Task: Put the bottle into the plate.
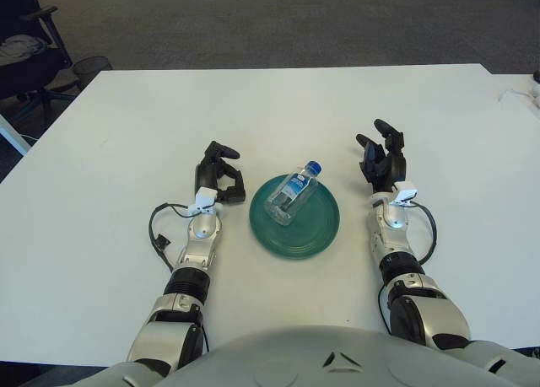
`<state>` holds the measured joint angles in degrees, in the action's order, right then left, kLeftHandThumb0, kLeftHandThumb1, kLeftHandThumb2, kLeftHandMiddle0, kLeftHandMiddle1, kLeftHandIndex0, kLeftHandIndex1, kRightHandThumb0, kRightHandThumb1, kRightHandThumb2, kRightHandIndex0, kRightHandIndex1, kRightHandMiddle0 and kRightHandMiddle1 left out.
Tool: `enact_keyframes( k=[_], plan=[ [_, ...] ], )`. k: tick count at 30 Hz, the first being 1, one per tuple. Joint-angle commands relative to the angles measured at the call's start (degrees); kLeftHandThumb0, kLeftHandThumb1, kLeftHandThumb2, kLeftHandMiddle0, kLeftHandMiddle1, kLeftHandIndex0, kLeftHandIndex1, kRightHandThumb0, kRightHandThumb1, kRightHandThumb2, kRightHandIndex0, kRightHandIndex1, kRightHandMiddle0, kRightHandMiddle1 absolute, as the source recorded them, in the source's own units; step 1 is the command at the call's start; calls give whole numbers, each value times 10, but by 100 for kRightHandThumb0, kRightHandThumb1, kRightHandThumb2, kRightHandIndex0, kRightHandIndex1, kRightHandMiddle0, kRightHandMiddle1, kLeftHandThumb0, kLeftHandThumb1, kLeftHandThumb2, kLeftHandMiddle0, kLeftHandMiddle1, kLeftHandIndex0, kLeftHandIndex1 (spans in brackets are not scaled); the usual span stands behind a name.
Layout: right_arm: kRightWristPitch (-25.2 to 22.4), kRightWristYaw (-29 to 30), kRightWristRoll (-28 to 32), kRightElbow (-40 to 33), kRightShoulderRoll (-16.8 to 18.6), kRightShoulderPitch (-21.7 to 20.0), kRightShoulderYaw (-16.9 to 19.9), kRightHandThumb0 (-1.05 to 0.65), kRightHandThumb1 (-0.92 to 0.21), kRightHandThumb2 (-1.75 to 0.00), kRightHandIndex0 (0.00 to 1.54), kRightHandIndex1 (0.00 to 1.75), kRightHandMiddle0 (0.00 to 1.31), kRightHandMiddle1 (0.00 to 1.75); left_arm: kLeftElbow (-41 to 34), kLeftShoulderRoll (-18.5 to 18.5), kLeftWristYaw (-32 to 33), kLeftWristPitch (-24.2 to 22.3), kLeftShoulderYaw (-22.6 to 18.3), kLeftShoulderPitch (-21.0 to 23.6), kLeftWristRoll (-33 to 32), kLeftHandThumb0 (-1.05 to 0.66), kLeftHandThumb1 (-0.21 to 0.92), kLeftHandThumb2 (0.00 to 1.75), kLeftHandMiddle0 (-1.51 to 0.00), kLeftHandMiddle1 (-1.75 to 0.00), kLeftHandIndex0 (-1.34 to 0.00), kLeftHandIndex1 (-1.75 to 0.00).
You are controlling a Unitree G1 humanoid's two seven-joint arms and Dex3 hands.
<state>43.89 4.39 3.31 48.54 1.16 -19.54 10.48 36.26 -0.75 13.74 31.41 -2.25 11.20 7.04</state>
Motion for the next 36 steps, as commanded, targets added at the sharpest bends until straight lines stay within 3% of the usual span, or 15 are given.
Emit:
enact_keyframes(
  k=[1,12,21,25,27,32,36],
  plan=[
    [6,5,-13,23,-10,37,-1,-45,-87,-57,36,58,0,72,11,2,-8,-16,0,-23,-5,0,7,159,-79,-171,-57,-175],
    [-9,29,-55,21,-26,54,-21,-46,-83,-55,32,52,0,61,10,4,-2,-11,1,-25,1,0,8,158,-79,-170,-57,-175],
    [-5,64,-93,-6,-33,81,-43,-46,-80,-54,35,52,0,75,10,8,4,-9,1,-24,2,0,6,161,-79,-174,-58,-175],
    [-41,101,-143,-47,-41,109,-64,-49,-78,-52,35,53,0,79,7,8,-1,-10,1,-27,-1,0,6,161,-80,-173,-59,-175],
    [-89,105,-164,-88,-46,127,-76,-51,-78,-49,34,55,0,80,6,9,-2,-12,0,-27,-3,0,6,161,-80,-172,-59,-175],
    [-288,45,-213,-238,-67,179,-112,-59,-86,-35,30,57,0,68,16,12,-14,0,-5,-24,-18,0,7,159,-80,-169,-58,-175],
    [-364,12,-230,-293,-79,195,-129,-64,-91,-29,29,55,0,60,20,11,-18,10,-4,-22,-20,0,8,157,-80,-168,-57,-175]
  ],
)
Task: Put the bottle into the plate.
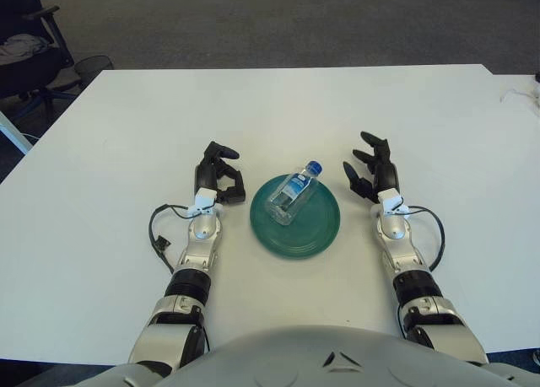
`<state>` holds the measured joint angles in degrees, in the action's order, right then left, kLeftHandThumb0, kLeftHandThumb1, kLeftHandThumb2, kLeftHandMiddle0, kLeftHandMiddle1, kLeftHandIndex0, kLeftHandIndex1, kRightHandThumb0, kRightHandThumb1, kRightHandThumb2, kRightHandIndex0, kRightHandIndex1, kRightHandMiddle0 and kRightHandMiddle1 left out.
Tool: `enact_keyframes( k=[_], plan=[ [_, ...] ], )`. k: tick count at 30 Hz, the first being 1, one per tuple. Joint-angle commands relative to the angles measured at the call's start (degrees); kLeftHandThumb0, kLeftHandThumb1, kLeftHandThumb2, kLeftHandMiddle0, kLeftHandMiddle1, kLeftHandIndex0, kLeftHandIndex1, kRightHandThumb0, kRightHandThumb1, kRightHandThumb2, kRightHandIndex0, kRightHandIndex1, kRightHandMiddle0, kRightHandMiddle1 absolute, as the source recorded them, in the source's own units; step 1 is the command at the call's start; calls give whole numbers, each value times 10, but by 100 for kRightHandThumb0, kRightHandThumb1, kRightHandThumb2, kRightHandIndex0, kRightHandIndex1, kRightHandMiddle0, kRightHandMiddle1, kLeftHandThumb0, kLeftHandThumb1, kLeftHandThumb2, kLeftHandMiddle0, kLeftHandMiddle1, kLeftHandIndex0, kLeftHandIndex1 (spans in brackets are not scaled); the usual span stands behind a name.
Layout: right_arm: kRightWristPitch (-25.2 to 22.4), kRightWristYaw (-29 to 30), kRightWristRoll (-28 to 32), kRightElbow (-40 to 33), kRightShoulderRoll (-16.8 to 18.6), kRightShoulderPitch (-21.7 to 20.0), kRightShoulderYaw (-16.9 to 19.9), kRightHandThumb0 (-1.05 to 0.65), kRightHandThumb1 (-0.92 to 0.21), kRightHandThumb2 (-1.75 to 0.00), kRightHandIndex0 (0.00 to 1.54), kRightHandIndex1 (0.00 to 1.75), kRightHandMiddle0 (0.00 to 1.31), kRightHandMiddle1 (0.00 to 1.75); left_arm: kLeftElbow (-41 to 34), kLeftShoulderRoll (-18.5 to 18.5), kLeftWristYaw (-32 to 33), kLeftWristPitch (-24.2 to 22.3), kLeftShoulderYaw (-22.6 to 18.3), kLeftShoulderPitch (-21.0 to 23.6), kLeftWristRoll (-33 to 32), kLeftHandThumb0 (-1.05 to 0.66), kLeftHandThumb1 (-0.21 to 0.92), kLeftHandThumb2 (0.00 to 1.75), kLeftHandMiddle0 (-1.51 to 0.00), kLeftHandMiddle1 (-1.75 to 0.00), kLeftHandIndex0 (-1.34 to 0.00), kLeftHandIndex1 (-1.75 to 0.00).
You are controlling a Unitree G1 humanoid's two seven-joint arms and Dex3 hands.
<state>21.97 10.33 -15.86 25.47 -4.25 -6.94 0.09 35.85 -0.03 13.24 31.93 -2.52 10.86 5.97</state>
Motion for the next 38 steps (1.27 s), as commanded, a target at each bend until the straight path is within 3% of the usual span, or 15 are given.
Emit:
enact_keyframes(
  k=[1,11,21,38],
  plan=[
    [-157,-53,-41,-73,-27,73,-28,-65,-91,-28,29,55,0,60,23,4,-13,6,-1,-20,-9,0,8,157,-80,-168,-57,-175],
    [-237,-64,-37,-162,-14,120,-41,-66,-92,-30,35,62,0,68,13,4,-23,-3,-2,-24,-18,0,8,157,-80,-168,-57,-175],
    [-282,-45,-43,-214,-4,150,-60,-65,-92,-36,41,75,0,81,8,2,-19,-15,-2,-26,-12,0,9,156,-79,-167,-57,-175],
    [-271,-29,-25,-215,7,157,-63,-59,-92,-37,45,78,0,85,-5,-1,-23,-33,-1,-27,-10,0,8,158,-79,-170,-57,-175]
  ],
)
